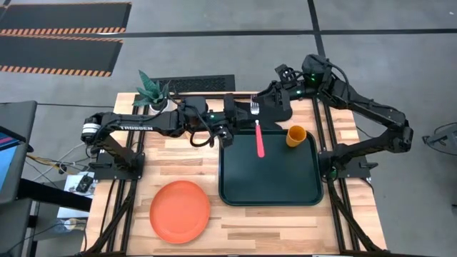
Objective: Pick and place plate/cup/fork/spoon on tray
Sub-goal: Put the pink fork in the middle left of the green serving tray
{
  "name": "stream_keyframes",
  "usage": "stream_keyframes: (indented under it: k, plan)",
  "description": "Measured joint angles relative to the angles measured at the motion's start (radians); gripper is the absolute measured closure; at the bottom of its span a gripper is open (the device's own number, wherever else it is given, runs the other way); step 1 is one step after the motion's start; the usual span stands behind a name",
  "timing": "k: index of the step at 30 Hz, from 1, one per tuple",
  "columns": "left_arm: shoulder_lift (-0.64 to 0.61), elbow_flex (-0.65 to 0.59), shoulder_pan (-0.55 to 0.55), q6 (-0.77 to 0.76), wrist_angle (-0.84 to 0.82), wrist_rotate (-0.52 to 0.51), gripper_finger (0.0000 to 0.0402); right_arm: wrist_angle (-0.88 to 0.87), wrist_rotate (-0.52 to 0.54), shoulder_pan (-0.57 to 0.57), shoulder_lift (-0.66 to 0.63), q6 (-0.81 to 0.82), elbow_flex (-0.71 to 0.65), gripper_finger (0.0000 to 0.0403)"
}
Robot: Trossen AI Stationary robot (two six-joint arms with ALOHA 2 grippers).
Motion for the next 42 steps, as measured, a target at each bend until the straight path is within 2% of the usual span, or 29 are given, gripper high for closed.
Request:
stream_keyframes:
  k: [6,9,13,19,23,26,30,36,42]
  plan:
    - [0.000,0.000,0.010,-0.019,-0.001,0.003,0.0401,0.006,0.000,0.000,0.016,0.000,0.001,0.0244]
    - [0.001,0.000,0.011,-0.014,-0.005,0.005,0.0401,0.007,0.000,-0.003,0.014,0.000,0.000,0.0265]
    - [0.000,0.000,0.015,-0.014,-0.008,0.007,0.0401,0.007,-0.001,-0.003,0.014,-0.001,0.001,0.0306]
    - [0.001,0.000,0.018,-0.010,-0.020,0.007,0.0402,0.014,-0.001,-0.002,0.014,-0.010,0.002,0.0388]
    - [0.001,0.000,0.018,-0.016,-0.032,0.005,0.0401,0.009,0.001,-0.001,0.013,-0.007,0.002,0.0387]
    - [0.001,0.000,0.017,-0.108,-0.038,0.001,0.0400,0.011,0.021,-0.001,0.014,0.011,0.001,0.0395]
    - [-0.001,0.001,0.016,-0.308,-0.029,-0.009,0.0385,0.057,0.010,-0.027,0.015,0.045,0.000,0.0395]
    - [-0.007,0.002,0.013,-0.482,-0.036,-0.034,0.0326,0.077,-0.012,-0.065,0.015,0.058,-0.001,0.0398]
    - [-0.020,0.001,-0.006,-0.692,-0.060,-0.133,0.0269,0.082,-0.006,-0.111,0.014,0.053,0.000,0.0400]
